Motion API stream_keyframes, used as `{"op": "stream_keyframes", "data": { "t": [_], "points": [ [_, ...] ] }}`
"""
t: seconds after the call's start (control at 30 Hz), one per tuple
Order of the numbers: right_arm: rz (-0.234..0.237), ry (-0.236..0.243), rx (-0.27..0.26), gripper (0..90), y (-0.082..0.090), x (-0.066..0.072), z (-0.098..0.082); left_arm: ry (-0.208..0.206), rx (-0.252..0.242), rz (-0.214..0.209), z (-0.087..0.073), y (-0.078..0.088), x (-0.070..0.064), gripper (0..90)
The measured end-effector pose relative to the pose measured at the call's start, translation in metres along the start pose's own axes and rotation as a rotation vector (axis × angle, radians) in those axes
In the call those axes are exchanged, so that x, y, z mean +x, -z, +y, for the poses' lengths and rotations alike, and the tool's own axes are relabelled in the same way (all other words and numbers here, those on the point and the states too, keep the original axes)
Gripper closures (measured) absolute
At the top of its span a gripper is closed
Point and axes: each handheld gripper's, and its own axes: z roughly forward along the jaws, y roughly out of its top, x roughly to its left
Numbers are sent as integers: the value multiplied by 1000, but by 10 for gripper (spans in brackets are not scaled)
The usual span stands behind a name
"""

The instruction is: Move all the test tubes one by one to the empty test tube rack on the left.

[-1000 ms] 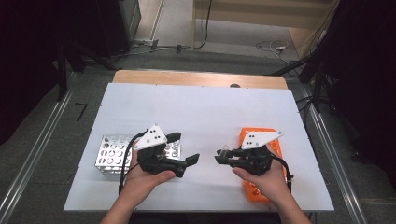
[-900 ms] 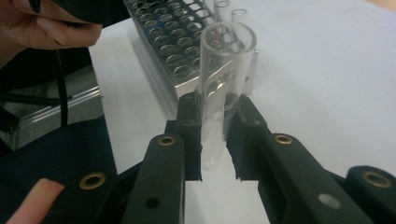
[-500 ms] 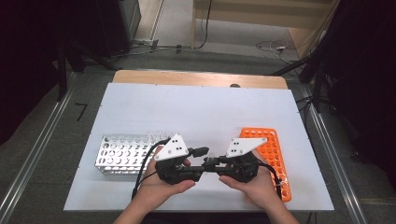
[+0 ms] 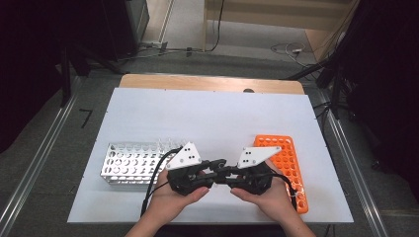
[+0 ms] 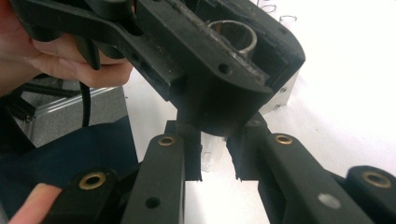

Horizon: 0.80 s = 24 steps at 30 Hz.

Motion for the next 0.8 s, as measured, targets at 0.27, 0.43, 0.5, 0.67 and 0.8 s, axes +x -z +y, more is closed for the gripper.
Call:
{"op": "stream_keyframes", "data": {
  "t": [0.27,0.43,0.5,0.67,0.8],
  "points": [
    [15,-16,-24,658,2,-2,-3,-3,-23,18,1,3,3,756],
    [17,-8,-22,557,3,-3,-5,4,-42,40,3,11,9,757],
    [12,-14,-28,499,4,-3,-6,6,-52,52,4,15,12,756],
    [-11,-25,-48,340,9,-7,-9,12,-68,83,6,26,21,757],
    [-44,-39,-50,198,15,-10,-12,23,-76,112,7,36,30,757]
  ]
}}
